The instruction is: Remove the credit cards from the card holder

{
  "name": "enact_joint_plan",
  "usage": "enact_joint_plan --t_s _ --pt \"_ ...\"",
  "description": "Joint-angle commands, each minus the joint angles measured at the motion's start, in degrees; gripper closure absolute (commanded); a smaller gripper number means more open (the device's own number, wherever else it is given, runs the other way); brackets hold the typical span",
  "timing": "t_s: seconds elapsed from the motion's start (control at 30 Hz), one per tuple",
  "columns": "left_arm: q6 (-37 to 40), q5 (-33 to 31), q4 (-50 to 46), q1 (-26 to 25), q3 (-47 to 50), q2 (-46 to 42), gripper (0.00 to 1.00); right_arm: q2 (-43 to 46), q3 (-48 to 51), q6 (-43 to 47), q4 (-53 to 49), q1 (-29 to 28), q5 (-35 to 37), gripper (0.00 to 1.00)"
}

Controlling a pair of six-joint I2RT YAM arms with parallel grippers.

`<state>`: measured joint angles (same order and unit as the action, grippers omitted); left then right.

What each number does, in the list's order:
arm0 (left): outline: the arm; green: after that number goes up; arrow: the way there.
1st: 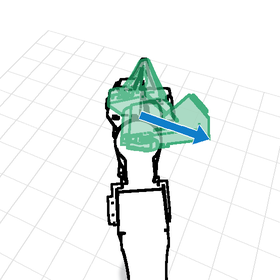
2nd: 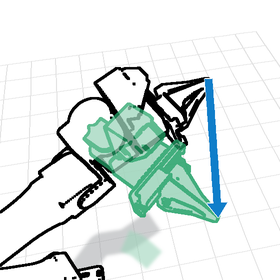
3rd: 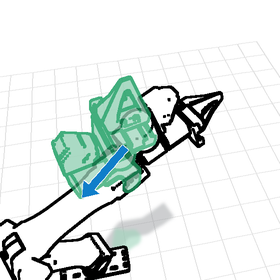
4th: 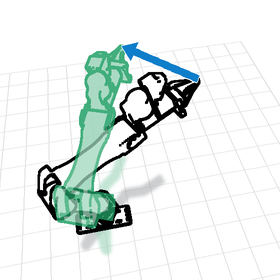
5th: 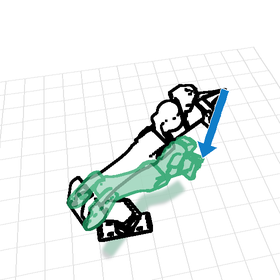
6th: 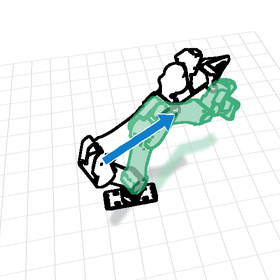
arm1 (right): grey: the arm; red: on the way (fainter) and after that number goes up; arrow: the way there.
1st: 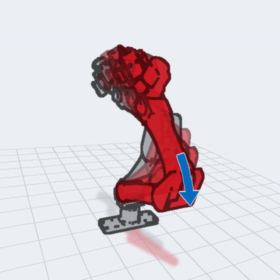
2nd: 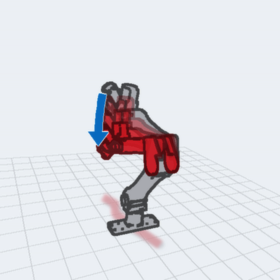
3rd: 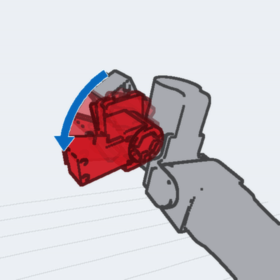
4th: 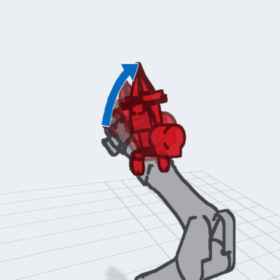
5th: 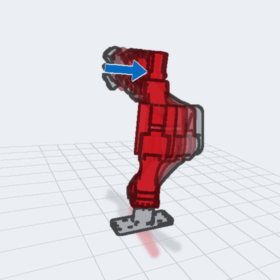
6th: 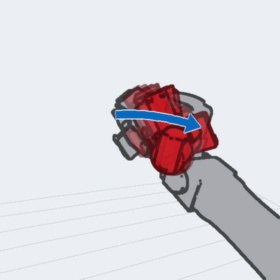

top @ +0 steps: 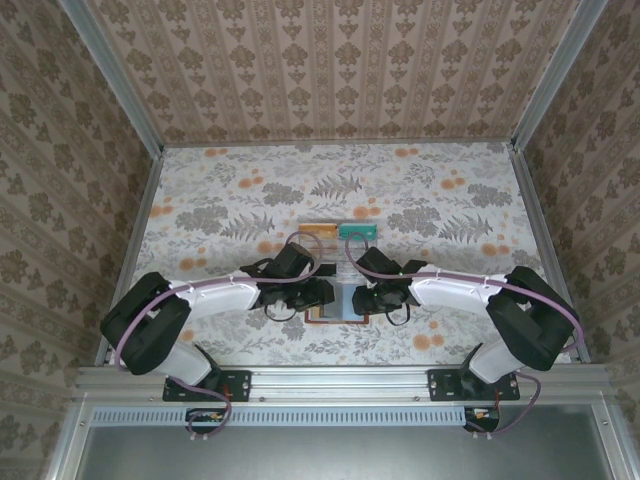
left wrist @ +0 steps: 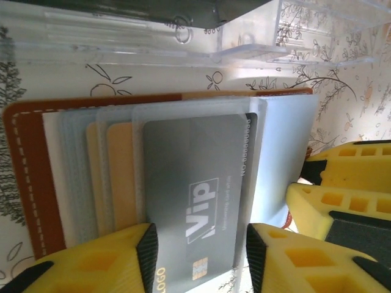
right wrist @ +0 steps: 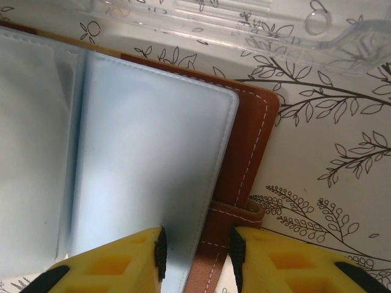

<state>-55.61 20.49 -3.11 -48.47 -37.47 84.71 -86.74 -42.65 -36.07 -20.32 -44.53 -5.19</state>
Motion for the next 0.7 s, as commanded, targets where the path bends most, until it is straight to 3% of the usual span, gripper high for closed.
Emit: enact_joint_plan --t_s 0.0,0.1,0.67 --pt "1.0 1.3 0.3 -0.6 0.0 0.8 0.42 -2.5 0.6 -0.9 -1.4 -0.6 -1.8 0.62" --pt "1.8 1.2 -0.8 -1.0 -1.3 0.6 0.34 -2.7 0.6 -1.0 -1.2 -0.6 -1.8 0.62" --pt "6.1 3.8 -2.9 -4.7 -9.5 4.1 0.39 -0.6 2.3 -2.4 -1.0 -0.3 0.3 0.60"
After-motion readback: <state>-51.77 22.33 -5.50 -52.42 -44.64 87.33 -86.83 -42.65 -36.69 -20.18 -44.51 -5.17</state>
